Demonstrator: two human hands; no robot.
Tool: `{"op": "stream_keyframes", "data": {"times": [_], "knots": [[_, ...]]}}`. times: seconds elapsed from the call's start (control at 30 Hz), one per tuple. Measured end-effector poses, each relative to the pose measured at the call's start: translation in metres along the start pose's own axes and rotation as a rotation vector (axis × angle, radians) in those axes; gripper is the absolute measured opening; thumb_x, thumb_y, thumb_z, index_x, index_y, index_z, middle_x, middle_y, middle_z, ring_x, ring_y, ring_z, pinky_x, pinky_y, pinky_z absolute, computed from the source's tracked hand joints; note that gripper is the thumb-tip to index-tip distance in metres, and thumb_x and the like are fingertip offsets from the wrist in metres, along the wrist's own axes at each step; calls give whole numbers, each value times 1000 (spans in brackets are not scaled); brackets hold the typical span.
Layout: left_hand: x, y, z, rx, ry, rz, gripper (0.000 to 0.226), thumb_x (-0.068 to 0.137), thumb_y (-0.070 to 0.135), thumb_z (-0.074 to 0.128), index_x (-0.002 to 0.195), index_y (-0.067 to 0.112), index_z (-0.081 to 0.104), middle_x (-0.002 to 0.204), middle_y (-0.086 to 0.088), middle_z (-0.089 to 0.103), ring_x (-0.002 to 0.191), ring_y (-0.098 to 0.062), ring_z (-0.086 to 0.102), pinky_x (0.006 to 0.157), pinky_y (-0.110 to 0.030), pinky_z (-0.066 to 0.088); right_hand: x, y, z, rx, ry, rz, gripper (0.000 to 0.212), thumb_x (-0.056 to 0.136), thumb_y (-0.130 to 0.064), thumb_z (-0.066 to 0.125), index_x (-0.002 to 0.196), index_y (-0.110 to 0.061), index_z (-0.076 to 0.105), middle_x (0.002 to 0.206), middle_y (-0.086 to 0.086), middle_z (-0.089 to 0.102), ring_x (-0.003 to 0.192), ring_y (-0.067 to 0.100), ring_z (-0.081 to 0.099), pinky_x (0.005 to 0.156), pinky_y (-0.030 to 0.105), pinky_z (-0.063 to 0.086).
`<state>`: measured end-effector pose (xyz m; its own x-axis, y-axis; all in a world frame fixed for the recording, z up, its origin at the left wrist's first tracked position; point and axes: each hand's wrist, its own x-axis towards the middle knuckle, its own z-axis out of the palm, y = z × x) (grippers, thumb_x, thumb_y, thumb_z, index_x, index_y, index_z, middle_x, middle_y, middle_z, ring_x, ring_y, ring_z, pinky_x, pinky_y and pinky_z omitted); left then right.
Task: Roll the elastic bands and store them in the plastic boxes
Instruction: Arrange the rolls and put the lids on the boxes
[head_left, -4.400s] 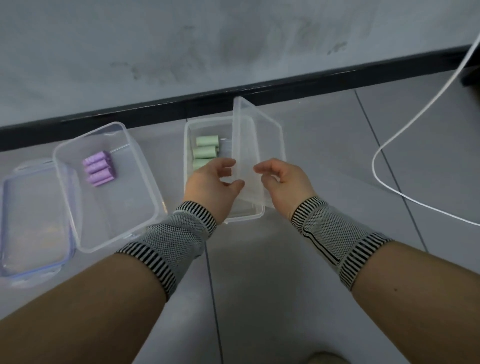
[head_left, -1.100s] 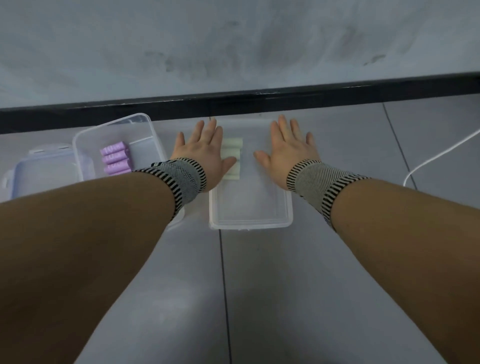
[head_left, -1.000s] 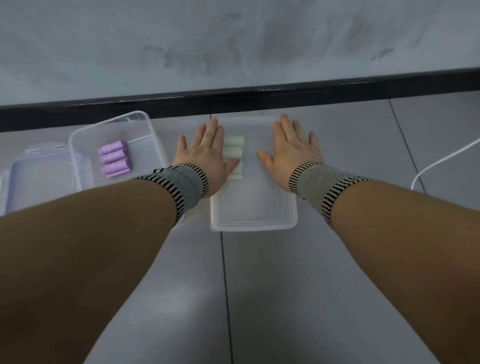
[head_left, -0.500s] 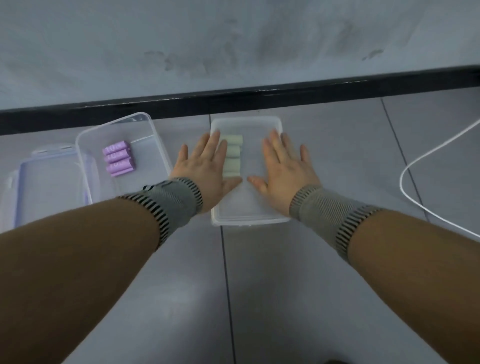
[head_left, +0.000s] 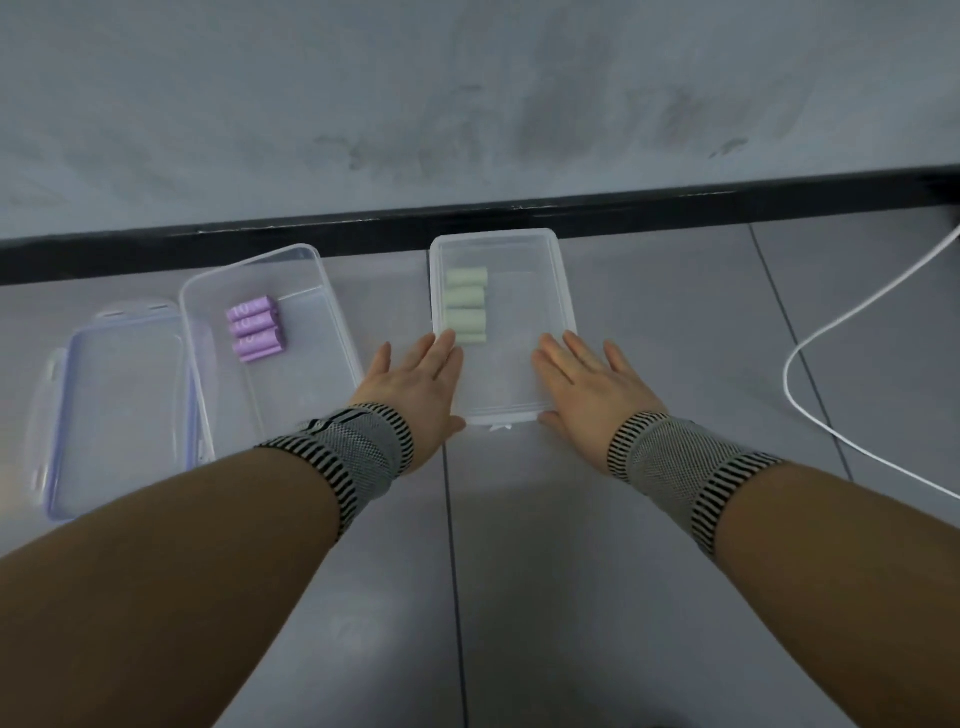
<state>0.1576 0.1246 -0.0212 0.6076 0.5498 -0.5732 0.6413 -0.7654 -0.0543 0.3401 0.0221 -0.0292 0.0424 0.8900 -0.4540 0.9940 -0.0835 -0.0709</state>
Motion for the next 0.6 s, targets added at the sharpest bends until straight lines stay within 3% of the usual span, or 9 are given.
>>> {"op": "stream_keyframes", "data": {"times": [0.6], "knots": [[29,-9,-14,-66,14,-19,75,97,44,36,148,14,-11,155,0,-24,144,-19,-13,115,-52,1,30,17,-15,65,-11,14,65,99,-40,35,151,-17,2,159,-5,-11,146,16,-10,117,44,3]]}}
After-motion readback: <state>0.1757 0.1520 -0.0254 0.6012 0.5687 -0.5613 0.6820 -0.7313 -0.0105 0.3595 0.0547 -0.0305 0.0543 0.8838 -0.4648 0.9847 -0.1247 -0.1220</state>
